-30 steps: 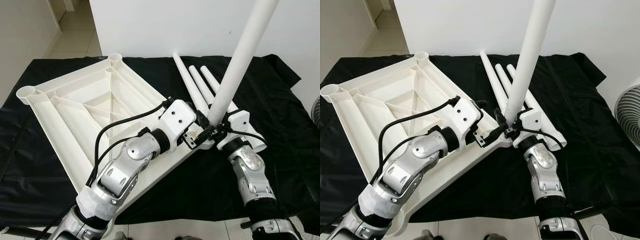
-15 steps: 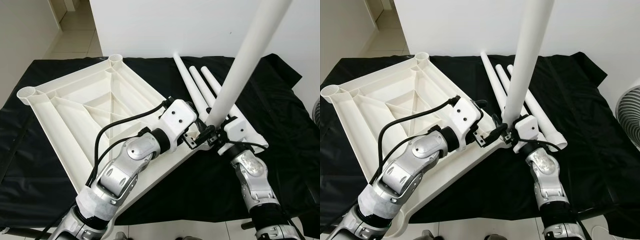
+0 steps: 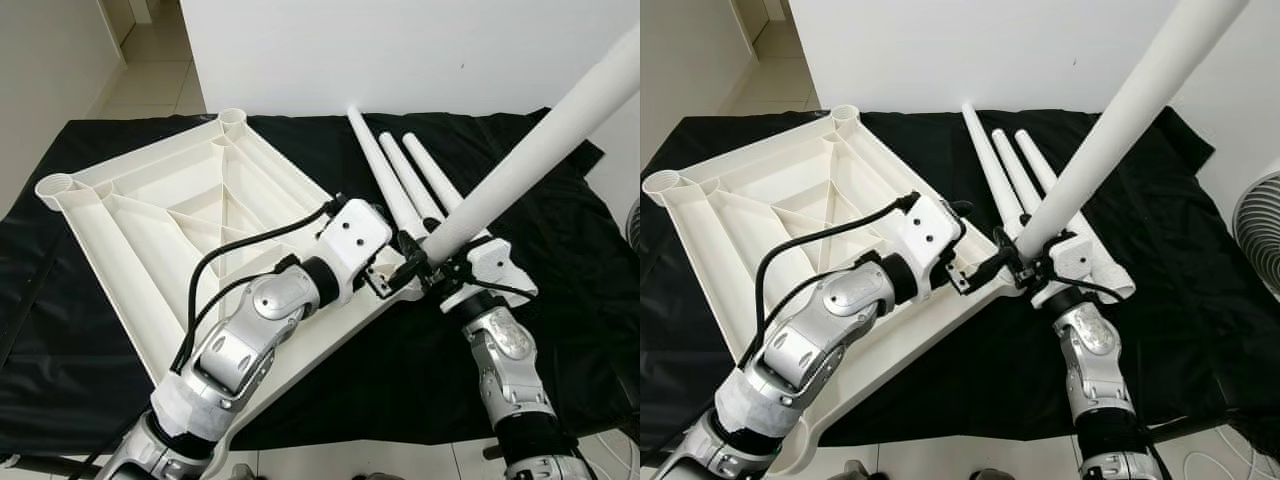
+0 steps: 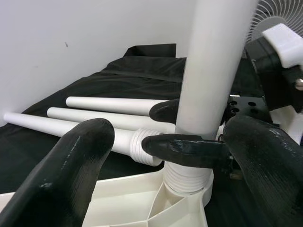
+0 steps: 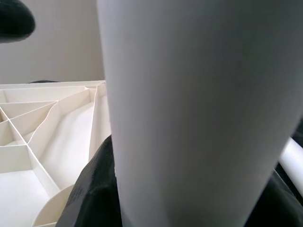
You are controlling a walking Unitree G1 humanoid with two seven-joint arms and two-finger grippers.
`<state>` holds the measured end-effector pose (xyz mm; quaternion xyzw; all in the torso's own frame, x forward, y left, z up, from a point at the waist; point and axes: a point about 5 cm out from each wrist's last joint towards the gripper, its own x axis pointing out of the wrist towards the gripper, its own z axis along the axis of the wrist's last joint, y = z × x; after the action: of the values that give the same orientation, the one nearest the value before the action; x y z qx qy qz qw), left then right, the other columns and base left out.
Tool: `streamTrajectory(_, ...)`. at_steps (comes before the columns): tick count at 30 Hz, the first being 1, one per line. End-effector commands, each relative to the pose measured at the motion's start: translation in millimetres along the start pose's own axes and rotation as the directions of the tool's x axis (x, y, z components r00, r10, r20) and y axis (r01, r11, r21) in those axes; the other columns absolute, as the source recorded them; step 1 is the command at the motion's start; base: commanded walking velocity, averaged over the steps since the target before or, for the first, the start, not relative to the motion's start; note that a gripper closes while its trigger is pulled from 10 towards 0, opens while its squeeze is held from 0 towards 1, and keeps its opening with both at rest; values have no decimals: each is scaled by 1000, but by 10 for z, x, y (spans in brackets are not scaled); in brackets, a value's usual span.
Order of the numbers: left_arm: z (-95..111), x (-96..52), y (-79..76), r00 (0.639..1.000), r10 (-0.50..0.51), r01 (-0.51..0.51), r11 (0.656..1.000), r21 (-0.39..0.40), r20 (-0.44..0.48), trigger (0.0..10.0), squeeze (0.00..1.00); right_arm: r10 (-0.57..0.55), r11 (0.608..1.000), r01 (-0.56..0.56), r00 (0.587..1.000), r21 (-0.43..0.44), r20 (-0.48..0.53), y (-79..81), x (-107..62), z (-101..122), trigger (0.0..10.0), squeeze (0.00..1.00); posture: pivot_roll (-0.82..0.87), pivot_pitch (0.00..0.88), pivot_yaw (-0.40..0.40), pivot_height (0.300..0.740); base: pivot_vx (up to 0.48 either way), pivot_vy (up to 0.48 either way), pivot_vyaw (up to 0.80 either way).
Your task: Building children table
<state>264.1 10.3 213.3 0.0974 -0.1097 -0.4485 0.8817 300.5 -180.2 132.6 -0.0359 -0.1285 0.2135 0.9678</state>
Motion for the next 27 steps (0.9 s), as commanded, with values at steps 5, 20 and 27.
streamTrajectory(5, 6, 8, -35, 998, -61, 61, 998, 8, -4, 10000, 0, 17, 999, -1, 930, 45, -367, 33, -137, -546, 10000, 0, -137, 93, 67, 740, 0, 0, 0)
streamTrajectory(20, 16, 4, -26, 999, -49, 49, 999, 10, -1, 10000, 0, 143, 990, -135, 876, 51, -460, 28, 44, -493, 10000, 0, -130, 91, 55, 740, 0, 0, 0)
streamTrajectory(27, 19, 5, -30, 999, -49, 49, 999, 11, 1, 10000, 0, 174, 984, -128, 850, 126, -497, 1, 79, -493, 10000, 0, -129, 90, 53, 740, 0, 0, 0)
